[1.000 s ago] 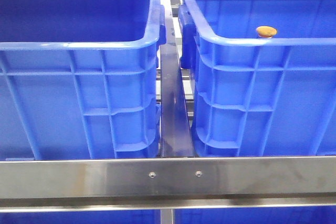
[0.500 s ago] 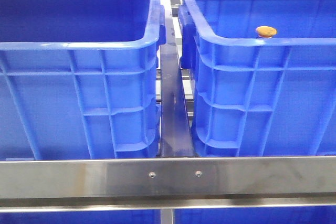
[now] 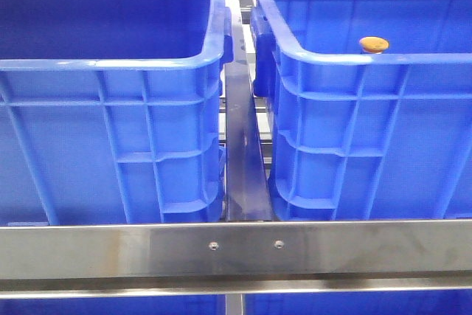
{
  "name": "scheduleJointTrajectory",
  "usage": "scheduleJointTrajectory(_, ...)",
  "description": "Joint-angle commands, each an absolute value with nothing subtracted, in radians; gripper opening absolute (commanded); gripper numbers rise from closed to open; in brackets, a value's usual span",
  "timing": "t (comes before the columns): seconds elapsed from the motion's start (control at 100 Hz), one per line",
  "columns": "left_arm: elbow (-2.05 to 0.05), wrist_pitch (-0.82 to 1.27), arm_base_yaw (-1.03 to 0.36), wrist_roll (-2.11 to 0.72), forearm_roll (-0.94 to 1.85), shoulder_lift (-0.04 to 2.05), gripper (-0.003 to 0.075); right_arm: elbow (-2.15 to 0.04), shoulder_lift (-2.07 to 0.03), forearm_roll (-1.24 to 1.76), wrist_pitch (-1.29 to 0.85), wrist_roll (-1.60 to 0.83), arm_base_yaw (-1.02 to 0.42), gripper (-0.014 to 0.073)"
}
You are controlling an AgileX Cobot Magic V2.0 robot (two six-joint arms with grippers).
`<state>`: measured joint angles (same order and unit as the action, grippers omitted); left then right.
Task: Pick red and yellow buttons and place in box
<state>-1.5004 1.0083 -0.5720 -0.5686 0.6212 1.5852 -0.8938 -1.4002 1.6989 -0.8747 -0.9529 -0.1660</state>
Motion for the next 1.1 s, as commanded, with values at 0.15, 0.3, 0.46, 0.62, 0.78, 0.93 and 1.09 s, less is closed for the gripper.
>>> scheduleJointTrajectory(0.15, -1.532, 0.994, -0.579, -0.567, 0.670, 1.537, 0.0557, -0.927, -1.372, 1.763, -0.924, -0.963, -0.155, 0.0266)
scheduleJointTrajectory(0.3, -1.532, 1.005, -0.579, -0.567, 0.670, 1.537, 0.0557, -0.927, -1.369, 1.764, -0.941, -0.963, -0.104, 0.0266)
scheduleJointTrajectory(0.46, -1.532, 1.005, -0.579, -0.567, 0.674, 1.537, 0.0557, -0.928, -1.369, 1.764, -0.983, -0.963, 0.008, 0.0266)
scheduleJointTrajectory(0.62, -1.532, 1.015, -0.579, -0.567, 0.679, 1.537, 0.0557, -0.931, -1.369, 1.764, -0.977, -1.006, 0.129, 0.0266)
scheduleJointTrajectory(0.78, -1.532, 1.027, -0.579, -0.567, 0.691, 1.537, 0.0556, -0.980, -1.369, 1.749, -0.910, -1.108, 0.206, 0.0266)
scheduleJointTrajectory(0.93, -1.532, 1.027, -0.579, -0.567, 0.694, 1.537, 0.0556, -1.048, -1.369, 1.664, -0.725, -1.205, 0.213, 0.0266)
scheduleJointTrajectory(1.09, -1.532, 1.027, -0.579, -0.567, 0.694, 1.537, 0.0556, -1.081, -1.370, 1.649, -0.578, -1.372, 0.213, 0.0266)
